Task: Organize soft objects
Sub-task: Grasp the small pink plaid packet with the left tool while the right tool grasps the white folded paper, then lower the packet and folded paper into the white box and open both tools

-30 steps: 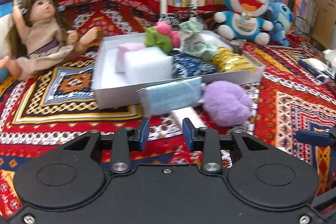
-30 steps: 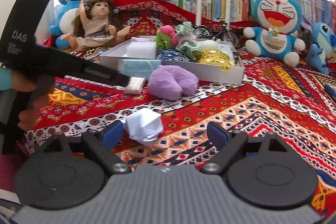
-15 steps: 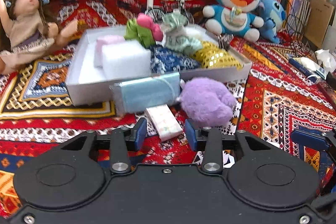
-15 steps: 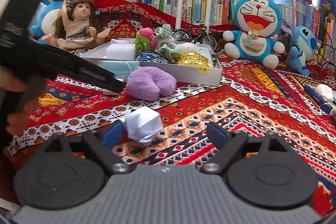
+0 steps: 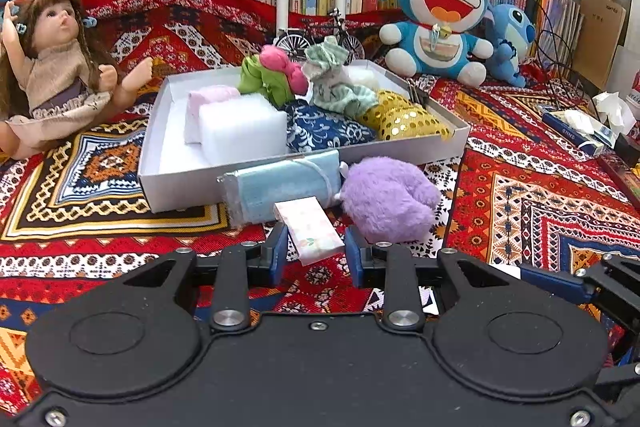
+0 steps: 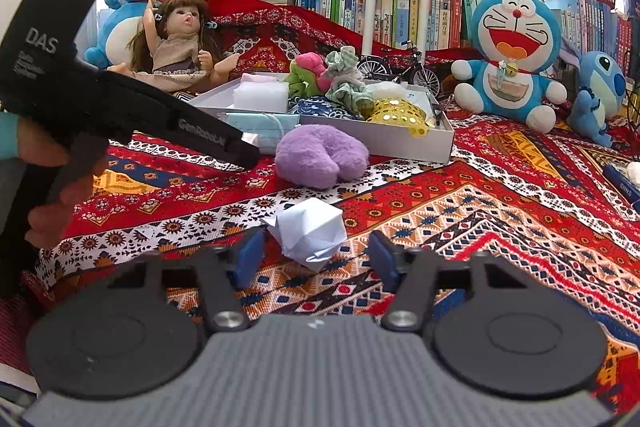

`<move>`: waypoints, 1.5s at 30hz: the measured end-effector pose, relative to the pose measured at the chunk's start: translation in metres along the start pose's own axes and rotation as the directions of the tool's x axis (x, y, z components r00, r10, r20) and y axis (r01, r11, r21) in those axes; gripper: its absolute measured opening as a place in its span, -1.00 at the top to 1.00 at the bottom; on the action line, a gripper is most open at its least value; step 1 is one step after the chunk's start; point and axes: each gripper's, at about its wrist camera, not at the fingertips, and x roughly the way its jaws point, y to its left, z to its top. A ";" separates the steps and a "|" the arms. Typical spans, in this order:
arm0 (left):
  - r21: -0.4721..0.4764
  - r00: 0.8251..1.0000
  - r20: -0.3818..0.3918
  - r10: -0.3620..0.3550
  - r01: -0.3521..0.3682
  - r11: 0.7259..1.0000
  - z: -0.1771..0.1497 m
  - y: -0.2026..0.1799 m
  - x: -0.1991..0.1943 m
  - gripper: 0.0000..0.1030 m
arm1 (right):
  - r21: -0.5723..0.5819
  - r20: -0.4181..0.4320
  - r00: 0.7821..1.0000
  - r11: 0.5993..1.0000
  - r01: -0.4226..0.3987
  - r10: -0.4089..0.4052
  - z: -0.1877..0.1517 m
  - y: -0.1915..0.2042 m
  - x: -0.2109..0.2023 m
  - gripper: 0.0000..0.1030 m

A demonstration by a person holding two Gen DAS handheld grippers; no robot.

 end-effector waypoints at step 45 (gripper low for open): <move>-0.106 0.991 0.023 0.135 -0.132 0.986 0.065 0.072 0.058 0.43 | 0.174 -0.037 0.999 0.984 0.028 -0.022 0.115 -0.048 0.127 0.30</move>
